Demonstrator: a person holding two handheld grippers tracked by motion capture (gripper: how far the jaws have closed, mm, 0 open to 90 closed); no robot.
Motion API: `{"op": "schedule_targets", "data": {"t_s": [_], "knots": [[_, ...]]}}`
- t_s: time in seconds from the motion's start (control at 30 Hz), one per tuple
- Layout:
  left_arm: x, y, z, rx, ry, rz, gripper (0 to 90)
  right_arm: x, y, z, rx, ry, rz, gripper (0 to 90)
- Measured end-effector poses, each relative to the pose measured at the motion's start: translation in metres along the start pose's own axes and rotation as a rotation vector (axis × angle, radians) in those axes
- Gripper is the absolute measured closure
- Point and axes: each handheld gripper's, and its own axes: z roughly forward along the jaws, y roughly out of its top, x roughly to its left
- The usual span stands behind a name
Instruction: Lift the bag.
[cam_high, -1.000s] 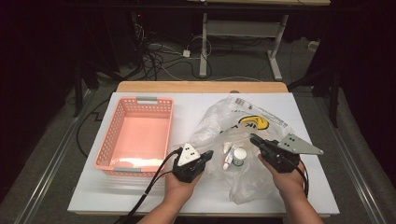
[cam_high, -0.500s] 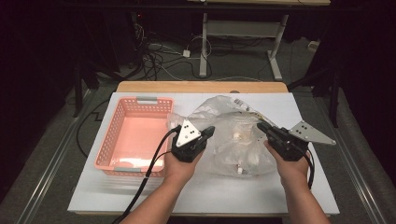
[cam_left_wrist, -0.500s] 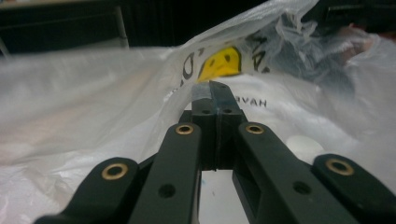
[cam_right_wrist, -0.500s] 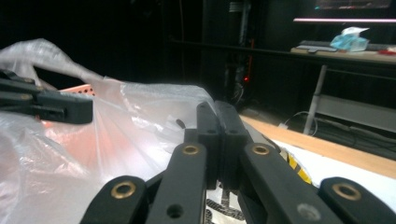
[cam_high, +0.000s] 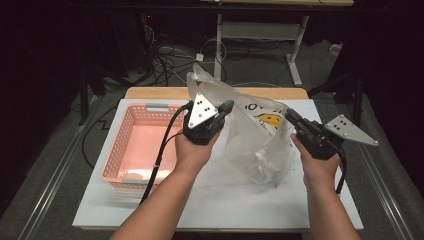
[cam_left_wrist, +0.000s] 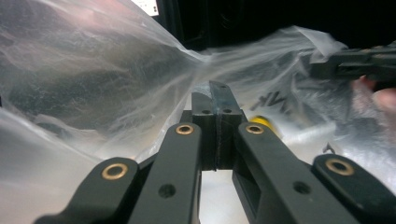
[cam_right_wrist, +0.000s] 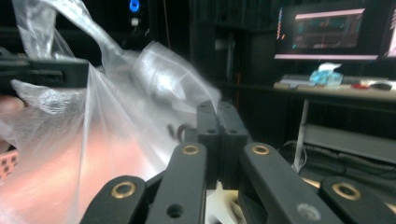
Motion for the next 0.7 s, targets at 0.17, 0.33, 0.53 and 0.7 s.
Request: {"op": "schedule_targets", "data": {"t_s": [0.17,0.33,0.53,0.7], "knots": [[0.002,-0.008,0.013,0.033,-0.016,-0.005,87.6,-0.003,0.009,-0.003,-0.032,-0.021,-0.012,90.0],[-0.004,-0.031,0.004,0.016,-0.038,-0.056,69.2,-0.007,0.003,0.000,-0.008,-0.031,-0.011,90.0],[-0.031,-0.063,-0.020,0.004,-0.050,-0.107,32.7,-0.010,0.002,0.001,0.006,-0.037,-0.032,90.0],[-0.049,-0.093,-0.012,0.075,-0.032,-0.174,10.1,-0.007,-0.001,0.000,0.019,-0.040,-0.036,90.0]]}}
